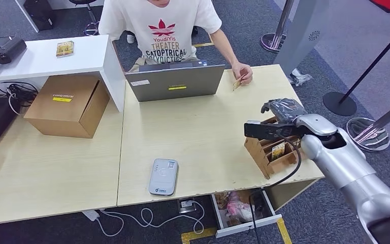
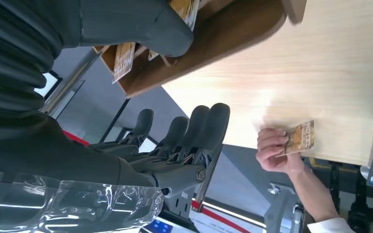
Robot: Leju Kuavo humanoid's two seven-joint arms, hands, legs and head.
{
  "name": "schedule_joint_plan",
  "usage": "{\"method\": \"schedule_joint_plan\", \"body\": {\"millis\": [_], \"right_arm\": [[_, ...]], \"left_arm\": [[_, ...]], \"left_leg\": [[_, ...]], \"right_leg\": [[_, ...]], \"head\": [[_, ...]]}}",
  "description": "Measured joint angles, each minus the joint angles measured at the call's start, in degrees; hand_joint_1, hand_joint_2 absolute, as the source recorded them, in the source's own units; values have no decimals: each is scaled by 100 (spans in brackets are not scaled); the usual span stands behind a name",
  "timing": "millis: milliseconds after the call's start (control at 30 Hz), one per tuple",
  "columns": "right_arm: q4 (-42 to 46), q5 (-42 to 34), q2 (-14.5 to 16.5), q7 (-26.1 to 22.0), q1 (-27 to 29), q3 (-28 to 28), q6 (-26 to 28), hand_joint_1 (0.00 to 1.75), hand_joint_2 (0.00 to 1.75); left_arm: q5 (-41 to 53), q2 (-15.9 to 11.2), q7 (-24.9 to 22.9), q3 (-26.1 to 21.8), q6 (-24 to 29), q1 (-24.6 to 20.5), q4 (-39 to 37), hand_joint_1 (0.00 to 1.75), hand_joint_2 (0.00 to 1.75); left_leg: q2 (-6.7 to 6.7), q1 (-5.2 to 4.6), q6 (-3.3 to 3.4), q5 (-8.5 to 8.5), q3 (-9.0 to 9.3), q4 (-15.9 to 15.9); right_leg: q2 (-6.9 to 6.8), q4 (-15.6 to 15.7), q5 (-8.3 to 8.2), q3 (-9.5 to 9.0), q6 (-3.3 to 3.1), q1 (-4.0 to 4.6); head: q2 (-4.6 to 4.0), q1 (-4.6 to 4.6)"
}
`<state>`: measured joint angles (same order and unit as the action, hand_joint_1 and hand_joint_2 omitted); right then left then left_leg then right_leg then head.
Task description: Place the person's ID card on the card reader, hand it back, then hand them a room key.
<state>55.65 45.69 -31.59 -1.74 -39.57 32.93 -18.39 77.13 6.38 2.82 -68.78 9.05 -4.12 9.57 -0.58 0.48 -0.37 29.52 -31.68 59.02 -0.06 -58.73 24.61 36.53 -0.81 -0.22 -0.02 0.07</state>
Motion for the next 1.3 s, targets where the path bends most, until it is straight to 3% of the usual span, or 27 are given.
{"method": "schedule_joint_plan", "body": {"millis": [433, 1300], "right_arm": [[295, -17, -13, 146, 407, -115, 64, 81, 175], [401, 14, -163, 29, 357, -264, -21, 83, 175]], "left_arm": [[-7, 0, -39, -2, 8, 1, 0, 0, 0], [-52, 0, -43, -90, 17, 2, 0, 0, 0]], "left_leg": [[1, 0, 0, 0, 2, 0], [1, 0, 0, 0, 1, 0]], "right_leg": [[1, 0, 0, 0, 0, 0], [1, 0, 0, 0, 0, 0]], "head": [[0, 1], [0, -1]]}}
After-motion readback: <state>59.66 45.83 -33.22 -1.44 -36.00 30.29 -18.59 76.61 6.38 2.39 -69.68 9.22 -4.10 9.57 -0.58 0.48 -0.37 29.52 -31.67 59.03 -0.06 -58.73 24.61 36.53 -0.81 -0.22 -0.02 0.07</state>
